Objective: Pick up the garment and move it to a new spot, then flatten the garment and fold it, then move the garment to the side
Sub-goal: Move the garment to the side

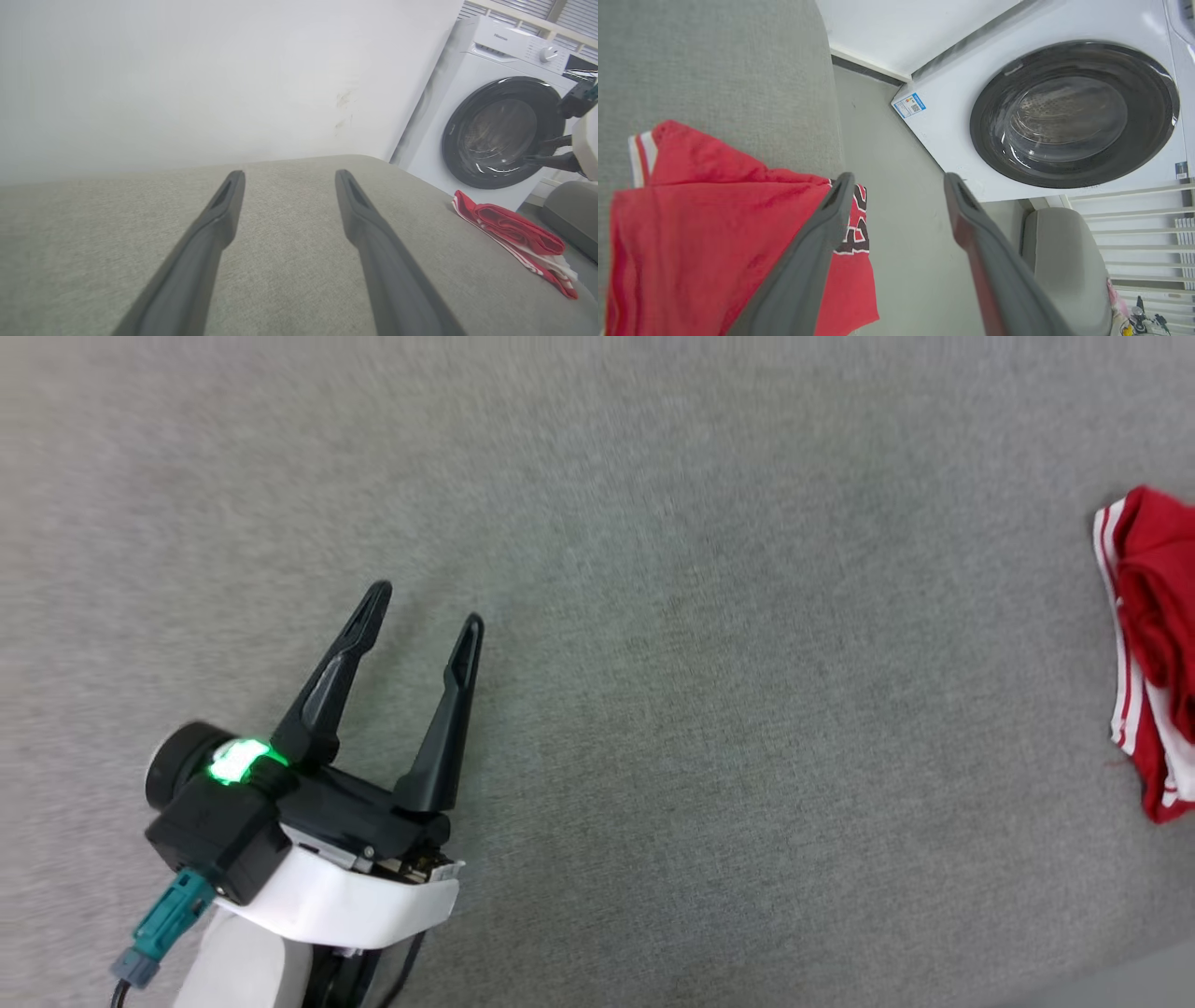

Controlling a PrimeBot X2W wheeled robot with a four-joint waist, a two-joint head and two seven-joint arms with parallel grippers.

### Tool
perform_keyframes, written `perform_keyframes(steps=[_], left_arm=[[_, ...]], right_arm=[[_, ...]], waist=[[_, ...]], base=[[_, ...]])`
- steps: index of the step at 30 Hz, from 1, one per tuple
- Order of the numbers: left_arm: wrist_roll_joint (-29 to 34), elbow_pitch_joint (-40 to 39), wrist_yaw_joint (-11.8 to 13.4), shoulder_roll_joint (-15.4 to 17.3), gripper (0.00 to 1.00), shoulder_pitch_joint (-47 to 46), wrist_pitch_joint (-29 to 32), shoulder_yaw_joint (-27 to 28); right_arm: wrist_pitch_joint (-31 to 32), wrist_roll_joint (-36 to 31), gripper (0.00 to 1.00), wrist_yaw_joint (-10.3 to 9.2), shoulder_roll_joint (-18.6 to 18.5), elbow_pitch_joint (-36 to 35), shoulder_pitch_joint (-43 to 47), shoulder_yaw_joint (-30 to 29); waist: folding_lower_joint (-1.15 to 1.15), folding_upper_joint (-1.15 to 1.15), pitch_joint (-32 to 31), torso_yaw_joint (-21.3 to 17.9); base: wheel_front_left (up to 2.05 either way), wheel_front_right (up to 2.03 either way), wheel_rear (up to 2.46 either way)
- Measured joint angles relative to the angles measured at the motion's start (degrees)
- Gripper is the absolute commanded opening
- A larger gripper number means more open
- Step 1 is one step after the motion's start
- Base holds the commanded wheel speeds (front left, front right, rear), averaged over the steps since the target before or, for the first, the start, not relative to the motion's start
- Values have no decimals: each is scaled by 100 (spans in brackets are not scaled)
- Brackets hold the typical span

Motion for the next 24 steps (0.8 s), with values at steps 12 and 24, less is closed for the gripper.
perform_keyframes(steps=[12,24], left_arm=[[457,426,85,-621,100,558,-1,1156],[555,982,40,-902,100,987,-1,1423]], right_arm=[[-1252,855,100,0,1605,-1612,583,237],[-2833,1496,100,-3,2818,-2039,2293,439]], waist=[[-1,0,-1301,560],[-1,0,-2114,1175]], base=[[0,0,0],[0,0,0]])
